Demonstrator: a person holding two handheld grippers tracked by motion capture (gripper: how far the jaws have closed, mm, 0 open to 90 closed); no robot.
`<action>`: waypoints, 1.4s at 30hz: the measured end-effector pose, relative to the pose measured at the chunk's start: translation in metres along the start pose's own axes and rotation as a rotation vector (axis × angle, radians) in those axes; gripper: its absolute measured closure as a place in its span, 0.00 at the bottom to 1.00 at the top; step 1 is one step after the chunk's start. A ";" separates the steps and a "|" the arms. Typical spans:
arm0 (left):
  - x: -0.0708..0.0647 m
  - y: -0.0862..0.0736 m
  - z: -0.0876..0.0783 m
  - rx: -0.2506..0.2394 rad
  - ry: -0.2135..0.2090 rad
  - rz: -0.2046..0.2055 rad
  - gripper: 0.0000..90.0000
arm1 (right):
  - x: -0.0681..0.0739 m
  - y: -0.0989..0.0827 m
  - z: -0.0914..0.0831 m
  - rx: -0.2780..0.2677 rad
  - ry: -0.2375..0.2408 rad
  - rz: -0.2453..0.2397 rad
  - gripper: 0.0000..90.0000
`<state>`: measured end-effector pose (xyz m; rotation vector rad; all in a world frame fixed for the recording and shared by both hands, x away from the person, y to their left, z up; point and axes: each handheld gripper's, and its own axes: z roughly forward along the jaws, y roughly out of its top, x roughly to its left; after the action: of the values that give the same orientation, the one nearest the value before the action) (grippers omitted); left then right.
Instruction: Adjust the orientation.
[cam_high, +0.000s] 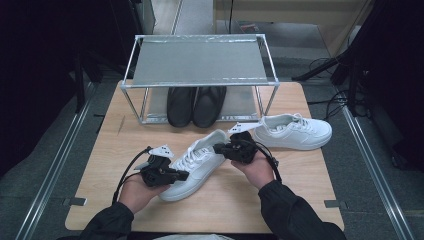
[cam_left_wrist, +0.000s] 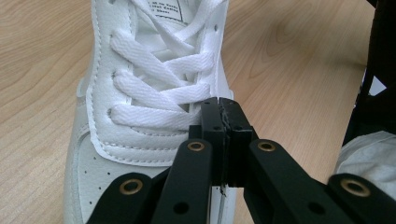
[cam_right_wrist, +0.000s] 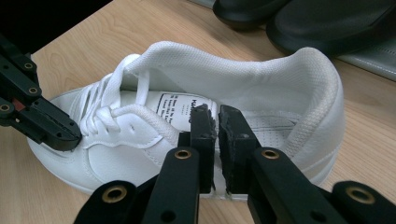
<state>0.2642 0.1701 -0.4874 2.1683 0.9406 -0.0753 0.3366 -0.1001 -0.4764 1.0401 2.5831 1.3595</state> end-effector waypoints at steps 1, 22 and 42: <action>0.000 0.000 0.000 0.001 0.001 0.001 1.00 | 0.000 0.000 0.000 -0.001 -0.001 0.000 0.95; 0.014 0.008 -0.003 0.012 0.025 -0.008 1.00 | 0.007 -0.009 -0.009 0.016 -0.010 0.007 0.95; 0.040 0.020 -0.003 -0.003 0.033 -0.039 1.00 | 0.025 -0.020 -0.018 0.046 0.026 -0.002 1.00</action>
<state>0.3058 0.1872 -0.4856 2.1542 1.0018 -0.0565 0.3002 -0.1059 -0.4740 1.0320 2.6455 1.3284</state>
